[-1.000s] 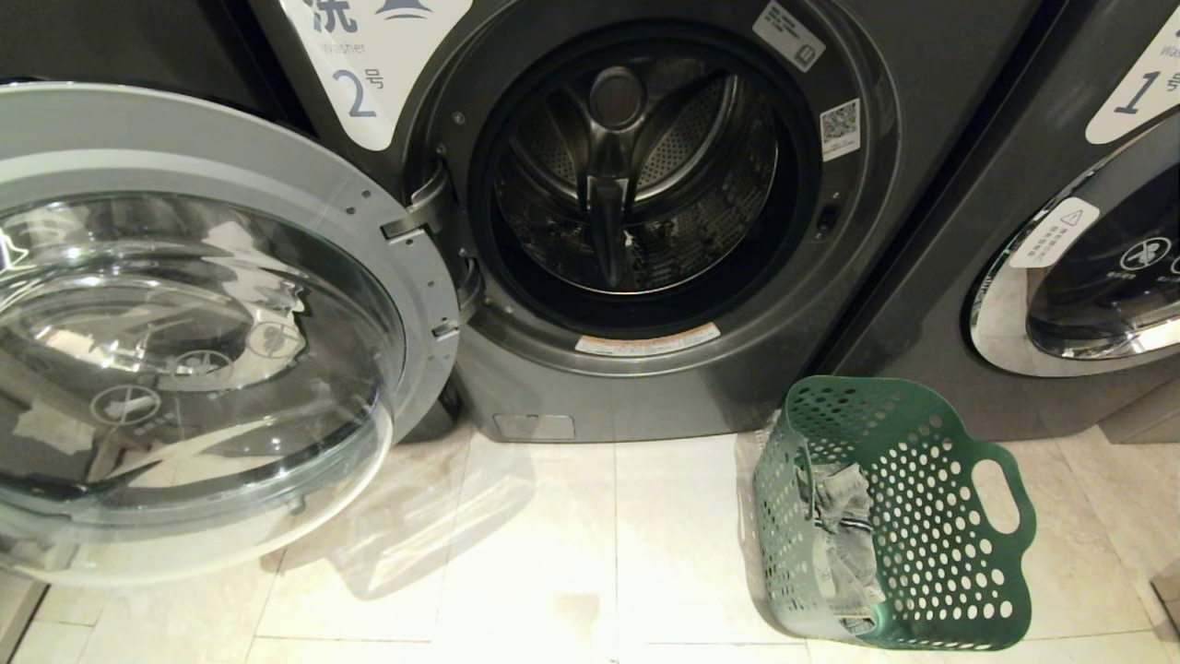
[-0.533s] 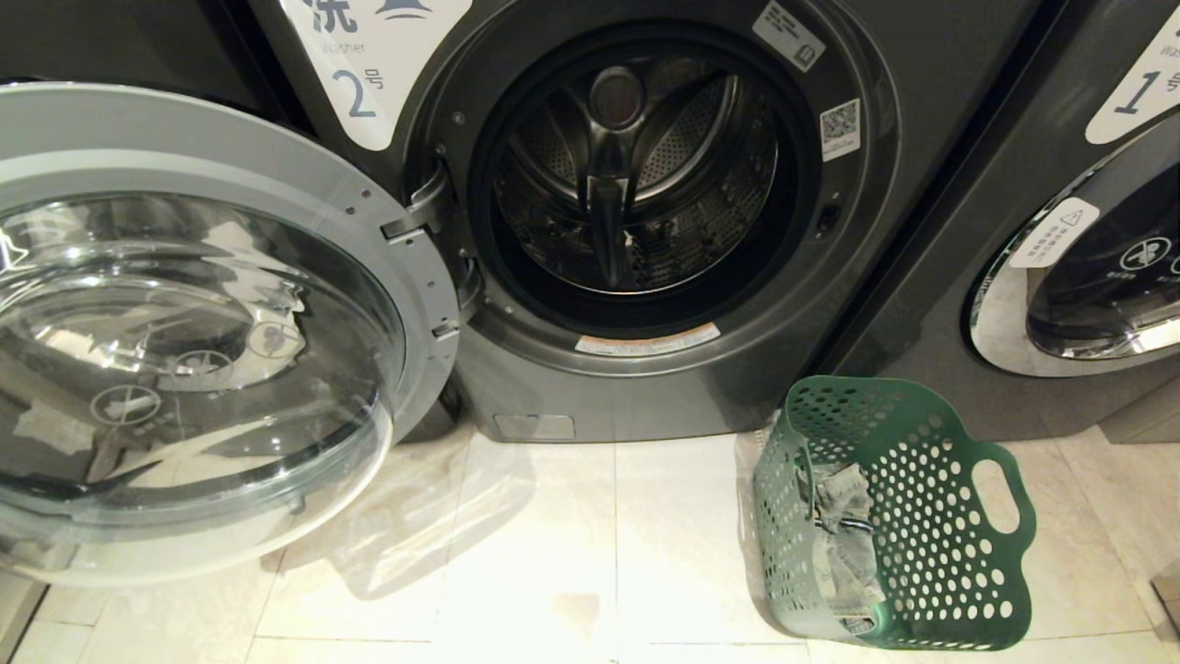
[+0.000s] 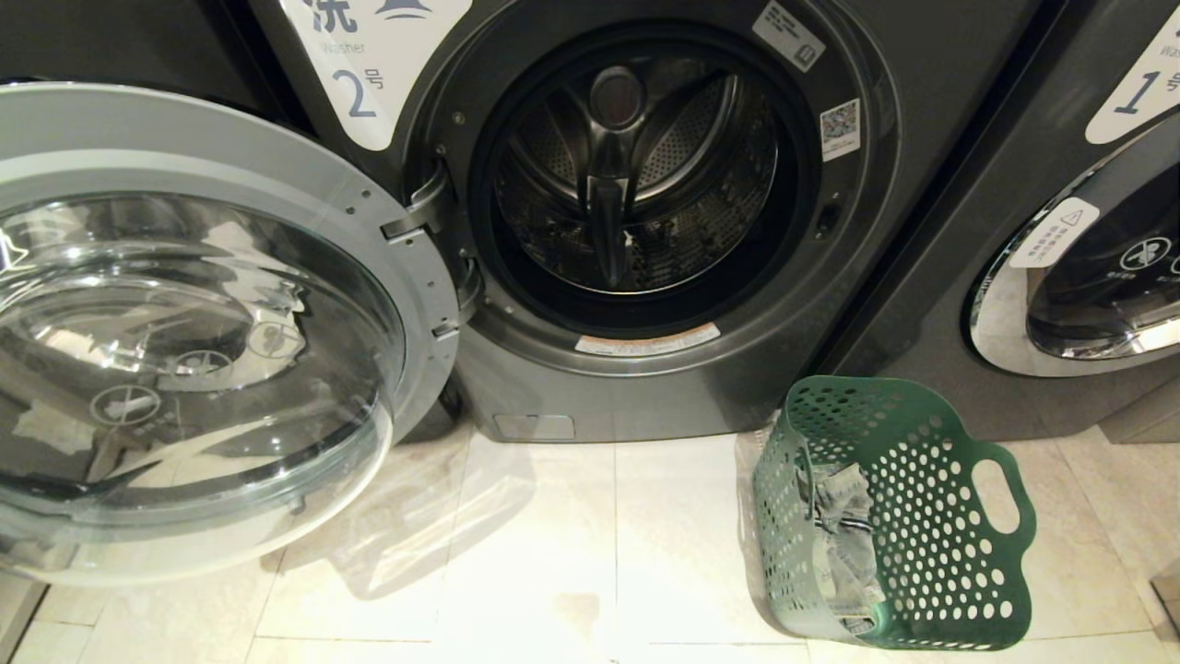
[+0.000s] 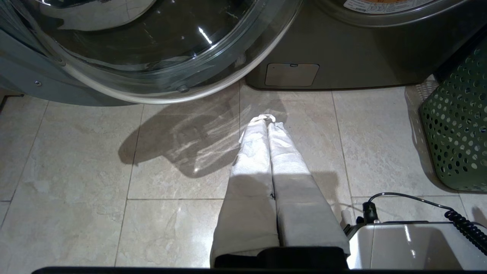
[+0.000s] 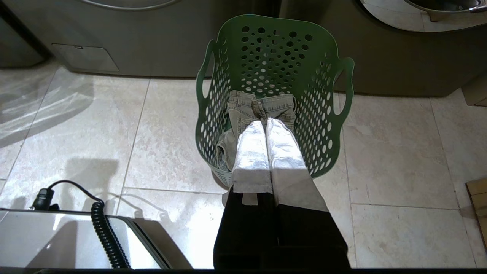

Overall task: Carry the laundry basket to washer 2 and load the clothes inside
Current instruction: Place the clothes into the washing machine

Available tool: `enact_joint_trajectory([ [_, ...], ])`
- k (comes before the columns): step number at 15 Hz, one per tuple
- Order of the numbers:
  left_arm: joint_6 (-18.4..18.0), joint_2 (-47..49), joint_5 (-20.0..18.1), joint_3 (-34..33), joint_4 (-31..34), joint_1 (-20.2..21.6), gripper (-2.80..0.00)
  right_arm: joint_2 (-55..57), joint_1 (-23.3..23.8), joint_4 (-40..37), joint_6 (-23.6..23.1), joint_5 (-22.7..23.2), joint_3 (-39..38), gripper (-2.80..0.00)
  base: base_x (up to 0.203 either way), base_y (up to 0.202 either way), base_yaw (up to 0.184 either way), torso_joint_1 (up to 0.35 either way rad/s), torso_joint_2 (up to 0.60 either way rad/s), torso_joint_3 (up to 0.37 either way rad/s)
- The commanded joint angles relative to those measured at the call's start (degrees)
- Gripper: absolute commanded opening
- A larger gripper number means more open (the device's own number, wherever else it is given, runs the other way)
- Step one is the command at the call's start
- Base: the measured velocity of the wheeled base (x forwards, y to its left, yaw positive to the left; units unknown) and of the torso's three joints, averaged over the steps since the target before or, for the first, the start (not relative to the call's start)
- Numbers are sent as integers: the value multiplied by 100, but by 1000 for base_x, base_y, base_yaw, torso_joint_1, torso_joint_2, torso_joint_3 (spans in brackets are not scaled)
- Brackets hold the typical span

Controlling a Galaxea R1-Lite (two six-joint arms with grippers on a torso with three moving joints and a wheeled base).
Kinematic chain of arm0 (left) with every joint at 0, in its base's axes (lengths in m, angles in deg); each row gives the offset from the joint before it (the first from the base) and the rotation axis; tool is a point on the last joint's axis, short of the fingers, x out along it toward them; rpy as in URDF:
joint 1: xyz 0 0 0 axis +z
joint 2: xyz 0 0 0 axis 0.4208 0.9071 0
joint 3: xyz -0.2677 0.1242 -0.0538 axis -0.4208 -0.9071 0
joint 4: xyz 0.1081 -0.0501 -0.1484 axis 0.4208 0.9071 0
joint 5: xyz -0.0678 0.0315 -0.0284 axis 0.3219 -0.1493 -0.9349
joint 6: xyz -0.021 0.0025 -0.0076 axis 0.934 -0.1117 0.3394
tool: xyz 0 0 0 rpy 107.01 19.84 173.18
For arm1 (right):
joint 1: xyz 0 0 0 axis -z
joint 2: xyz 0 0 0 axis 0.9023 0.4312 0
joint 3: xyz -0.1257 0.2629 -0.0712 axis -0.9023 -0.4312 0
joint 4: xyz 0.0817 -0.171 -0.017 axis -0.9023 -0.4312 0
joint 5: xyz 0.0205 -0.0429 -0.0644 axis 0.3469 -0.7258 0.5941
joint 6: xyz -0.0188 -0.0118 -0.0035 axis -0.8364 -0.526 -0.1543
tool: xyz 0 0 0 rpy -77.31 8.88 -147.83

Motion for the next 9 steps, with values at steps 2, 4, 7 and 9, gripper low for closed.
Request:
enact_joint_trajectory([
  [2, -8, 9, -1, 8, -1, 0, -280, 9, 2, 0, -9, 2, 0, -280, 0, 0, 0, 0, 0, 0],
  [4, -8, 9, 1, 0, -1, 0, -280, 0, 2, 0, -13, 2, 0, -280, 0, 0, 0, 0, 0, 0],
  [7, -8, 9, 1, 1, -1, 0, -280, 0, -2, 0, -13, 2, 0, -280, 0, 0, 0, 0, 0, 0],
  [9, -17, 9, 1, 9, -1, 0, -280, 8, -2, 0, -13, 2, 0, -280, 0, 0, 0, 0, 0, 0],
])
